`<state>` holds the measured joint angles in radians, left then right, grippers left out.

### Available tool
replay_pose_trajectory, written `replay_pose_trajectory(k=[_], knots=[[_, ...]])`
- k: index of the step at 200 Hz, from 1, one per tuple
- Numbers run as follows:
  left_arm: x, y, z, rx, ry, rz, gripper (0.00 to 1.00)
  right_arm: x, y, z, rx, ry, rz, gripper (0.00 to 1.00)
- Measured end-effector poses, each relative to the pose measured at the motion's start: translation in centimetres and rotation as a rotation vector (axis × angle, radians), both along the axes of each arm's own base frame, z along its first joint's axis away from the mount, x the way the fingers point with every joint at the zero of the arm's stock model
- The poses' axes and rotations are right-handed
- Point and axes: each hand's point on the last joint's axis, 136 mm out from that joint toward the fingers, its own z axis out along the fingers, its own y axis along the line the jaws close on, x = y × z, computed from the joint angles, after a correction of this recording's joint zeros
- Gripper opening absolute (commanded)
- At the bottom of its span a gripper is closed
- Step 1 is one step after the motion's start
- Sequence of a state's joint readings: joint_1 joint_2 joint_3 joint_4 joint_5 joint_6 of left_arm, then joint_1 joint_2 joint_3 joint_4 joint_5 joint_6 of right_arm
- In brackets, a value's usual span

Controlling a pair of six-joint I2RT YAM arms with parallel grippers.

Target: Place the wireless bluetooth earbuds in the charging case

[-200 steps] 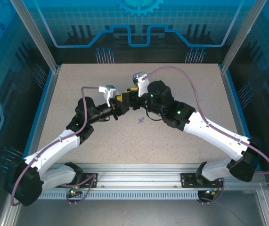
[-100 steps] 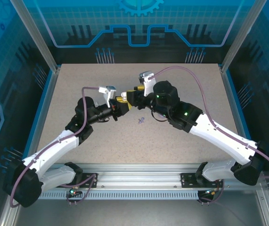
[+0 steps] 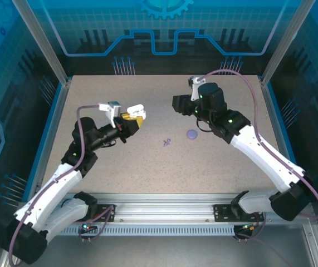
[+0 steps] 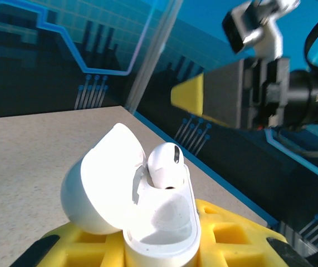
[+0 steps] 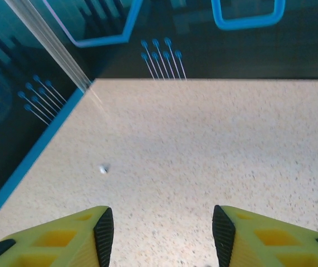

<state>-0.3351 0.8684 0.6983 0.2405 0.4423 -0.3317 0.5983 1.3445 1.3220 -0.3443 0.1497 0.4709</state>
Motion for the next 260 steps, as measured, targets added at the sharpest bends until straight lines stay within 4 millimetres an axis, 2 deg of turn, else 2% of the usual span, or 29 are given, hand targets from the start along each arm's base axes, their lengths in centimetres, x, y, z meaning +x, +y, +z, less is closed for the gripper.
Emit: replay_pose_trajectory(k=[34, 61, 92, 119, 146, 169, 196, 260], knots=[[1.0, 2.9, -0.6, 0.008, 0.061, 0.093, 0.11, 2.3, 2.8, -6.9, -0.071, 0.159, 0.078, 0.54], [1.8, 4.7, -1.1, 0.003, 0.114, 0.156, 0.11, 4.1, 6.0, -11.1, -0.092, 0.255, 0.174, 0.54], [2.1, 6.8, -1.0, 0.004, 0.157, 0.225, 0.11, 6.8, 10.6, -13.8, -0.082, 0.305, 0.288, 0.54], [1.6, 8.5, 0.1, 0.002, 0.159, 0.278, 0.11, 8.9, 16.0, -15.9, -0.084, 0.309, 0.388, 0.53], [0.7, 9.1, 1.2, 0.005, 0.154, 0.296, 0.11, 9.6, 21.5, -18.0, -0.085, 0.312, 0.483, 0.5], [0.1, 9.1, 1.4, 0.009, 0.162, 0.296, 0.11, 9.4, 24.7, -19.9, -0.076, 0.326, 0.539, 0.49], [-0.2, 9.2, 0.9, 0.026, 0.18, 0.297, 0.11, 9.4, 26.7, -21.7, -0.046, 0.344, 0.571, 0.47], [-0.5, 9.3, 0.1, 0.04, 0.215, 0.299, 0.12, 10.0, 28.5, -25.9, 0.016, 0.392, 0.549, 0.46]])
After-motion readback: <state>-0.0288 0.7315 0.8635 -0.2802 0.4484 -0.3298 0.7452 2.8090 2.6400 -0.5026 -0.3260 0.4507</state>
